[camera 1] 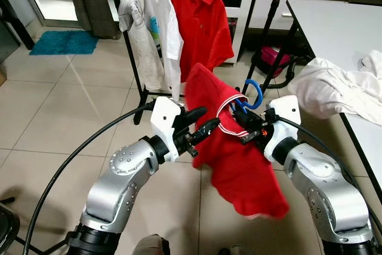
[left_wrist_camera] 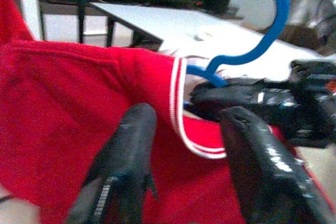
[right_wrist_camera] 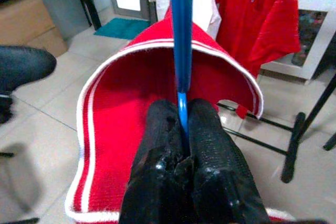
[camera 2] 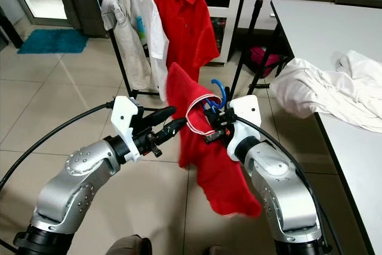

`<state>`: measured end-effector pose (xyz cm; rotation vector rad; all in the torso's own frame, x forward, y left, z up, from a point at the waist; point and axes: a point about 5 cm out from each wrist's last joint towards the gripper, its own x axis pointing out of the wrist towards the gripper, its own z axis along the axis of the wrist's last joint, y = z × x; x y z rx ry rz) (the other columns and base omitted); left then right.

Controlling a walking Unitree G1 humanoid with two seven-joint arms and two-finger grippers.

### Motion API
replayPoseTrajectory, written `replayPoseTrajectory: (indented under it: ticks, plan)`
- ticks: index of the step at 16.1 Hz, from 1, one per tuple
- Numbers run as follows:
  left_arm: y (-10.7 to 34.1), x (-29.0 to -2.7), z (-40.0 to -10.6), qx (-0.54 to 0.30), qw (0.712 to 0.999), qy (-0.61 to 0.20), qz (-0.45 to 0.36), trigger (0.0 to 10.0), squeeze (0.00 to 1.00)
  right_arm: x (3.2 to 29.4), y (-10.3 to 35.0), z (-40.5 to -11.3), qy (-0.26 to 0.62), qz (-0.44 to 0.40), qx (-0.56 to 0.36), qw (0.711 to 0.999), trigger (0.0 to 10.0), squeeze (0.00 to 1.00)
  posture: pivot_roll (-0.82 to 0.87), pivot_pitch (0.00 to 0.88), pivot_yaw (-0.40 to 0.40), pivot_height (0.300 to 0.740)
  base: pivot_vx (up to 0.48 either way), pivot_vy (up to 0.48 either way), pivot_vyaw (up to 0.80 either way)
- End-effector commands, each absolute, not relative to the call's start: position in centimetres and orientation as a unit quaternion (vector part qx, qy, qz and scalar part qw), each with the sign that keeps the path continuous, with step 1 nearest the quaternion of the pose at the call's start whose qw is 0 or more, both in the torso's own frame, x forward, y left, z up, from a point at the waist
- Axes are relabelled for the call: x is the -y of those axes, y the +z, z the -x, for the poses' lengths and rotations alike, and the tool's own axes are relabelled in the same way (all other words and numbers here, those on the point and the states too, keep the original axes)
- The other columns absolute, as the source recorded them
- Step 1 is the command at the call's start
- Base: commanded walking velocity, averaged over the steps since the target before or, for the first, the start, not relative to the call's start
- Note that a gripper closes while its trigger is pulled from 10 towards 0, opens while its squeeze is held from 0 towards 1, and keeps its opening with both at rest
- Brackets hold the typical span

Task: Hang hanger

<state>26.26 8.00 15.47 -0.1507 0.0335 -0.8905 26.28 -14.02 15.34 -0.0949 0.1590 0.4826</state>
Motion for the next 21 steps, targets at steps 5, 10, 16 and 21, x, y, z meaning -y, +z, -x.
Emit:
replayPoseTrajectory:
  ticks: [5,10,16,21]
  plan:
    - [15.5,-8.1,-26.4,-0.017,0.897,-0.439,0.054,10.0,1.0,13.5,16.6,-26.4,0.254,0.08,-0.045,0.963,0.0,0.0,0.06,0.039,0.001,0.74,0.0,0.0,0.0]
    - [14.2,-7.6,-28.3,-0.018,0.894,-0.447,0.04,0.0,0.0,12.9,17.6,-26.3,0.265,0.089,-0.026,0.96,0.0,0.0,0.06,0.035,0.01,0.74,0.0,0.0,0.0]
    - [14.2,-7.3,-29.4,0.005,0.888,-0.456,0.049,0.0,0.0,12.9,17.5,-26.0,0.266,0.091,-0.024,0.959,0.0,0.0,0.05,0.026,0.025,0.74,0.0,0.0,0.0]
    - [14.4,-7.0,-29.7,0.017,0.884,-0.462,0.066,0.0,0.0,12.8,17.5,-26.0,0.268,0.091,-0.025,0.959,0.0,0.0,0.05,0.029,0.021,0.74,0.0,0.0,0.0]
